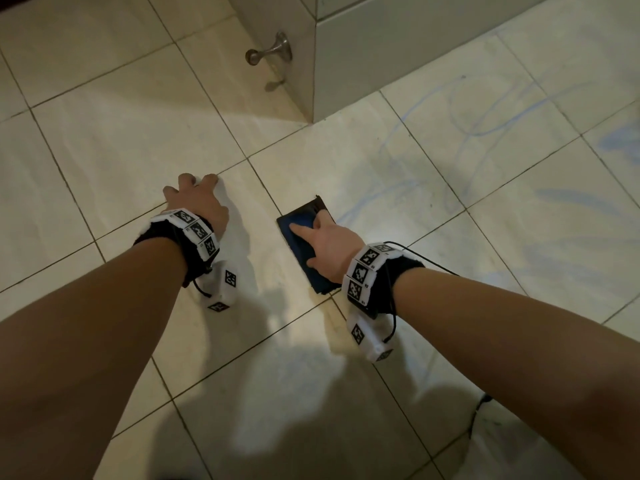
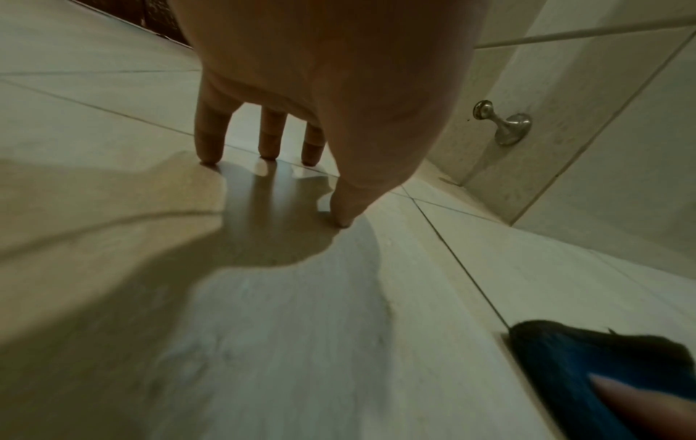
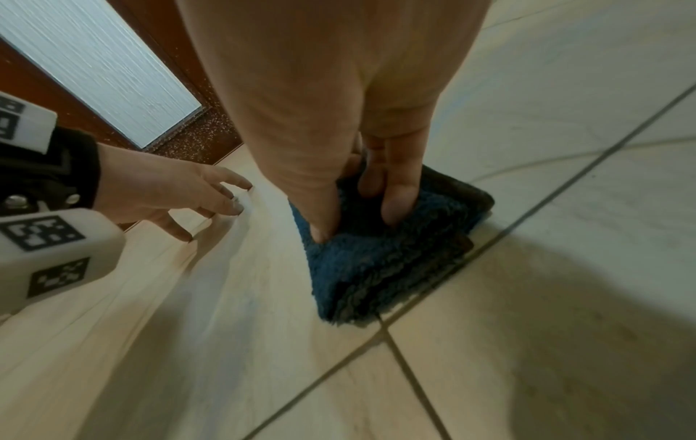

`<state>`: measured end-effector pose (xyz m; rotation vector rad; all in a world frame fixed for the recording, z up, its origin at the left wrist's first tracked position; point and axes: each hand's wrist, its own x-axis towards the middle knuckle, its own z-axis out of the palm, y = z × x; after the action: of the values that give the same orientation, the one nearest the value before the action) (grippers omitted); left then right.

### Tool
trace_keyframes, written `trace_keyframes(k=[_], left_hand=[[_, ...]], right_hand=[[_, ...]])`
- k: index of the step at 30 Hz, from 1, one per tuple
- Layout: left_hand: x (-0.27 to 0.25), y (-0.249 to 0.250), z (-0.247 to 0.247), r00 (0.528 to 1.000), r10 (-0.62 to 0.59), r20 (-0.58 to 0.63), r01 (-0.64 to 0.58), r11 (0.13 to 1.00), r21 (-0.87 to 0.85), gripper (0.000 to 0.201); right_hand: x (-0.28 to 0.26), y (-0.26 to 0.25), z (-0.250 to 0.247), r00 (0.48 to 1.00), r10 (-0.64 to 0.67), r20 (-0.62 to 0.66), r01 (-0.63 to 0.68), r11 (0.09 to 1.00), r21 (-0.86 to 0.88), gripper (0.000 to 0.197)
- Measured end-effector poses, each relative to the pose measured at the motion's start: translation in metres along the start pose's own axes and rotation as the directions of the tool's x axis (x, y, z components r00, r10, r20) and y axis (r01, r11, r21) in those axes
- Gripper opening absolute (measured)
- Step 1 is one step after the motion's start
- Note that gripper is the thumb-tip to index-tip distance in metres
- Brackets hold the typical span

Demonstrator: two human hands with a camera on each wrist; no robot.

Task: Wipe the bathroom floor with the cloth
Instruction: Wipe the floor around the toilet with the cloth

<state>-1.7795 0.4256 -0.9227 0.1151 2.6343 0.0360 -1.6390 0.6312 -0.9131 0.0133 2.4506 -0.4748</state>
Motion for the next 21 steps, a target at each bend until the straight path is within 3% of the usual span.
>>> trace_keyframes(k=[6,10,17,21], left_hand=[[0.001,0.000,0.003,1.000,0.013,-0.023,-0.012,0.999,0.051,0.047],[-0.002,-0.001,0.005,1.000,-0.012,-0.027,0.013,1.000,0.012,0.052],[-0.003,0.000,0.000,1.000,0.001,0.010,-0.001,1.000,0.007,0.049],[-0.001,0.002,-0.002,1.000,-0.014,0.024,0.014,1.000,-0.005,0.051]], right_hand=[[-0.007,0.010,0.010,0.998,-0.013,-0.068,0.016,0.999,0.035,0.076],[-0.005,0.024,0.004,0.997,0.003,-0.078,-0.002,1.000,0.009,0.076],[-0.011,0.106,-0.048,0.962,0.235,-0.135,-0.229,0.971,0.064,0.074],[-0.014,0.119,-0.056,0.936,0.319,-0.145,-0.309,0.947,0.091,0.072]])
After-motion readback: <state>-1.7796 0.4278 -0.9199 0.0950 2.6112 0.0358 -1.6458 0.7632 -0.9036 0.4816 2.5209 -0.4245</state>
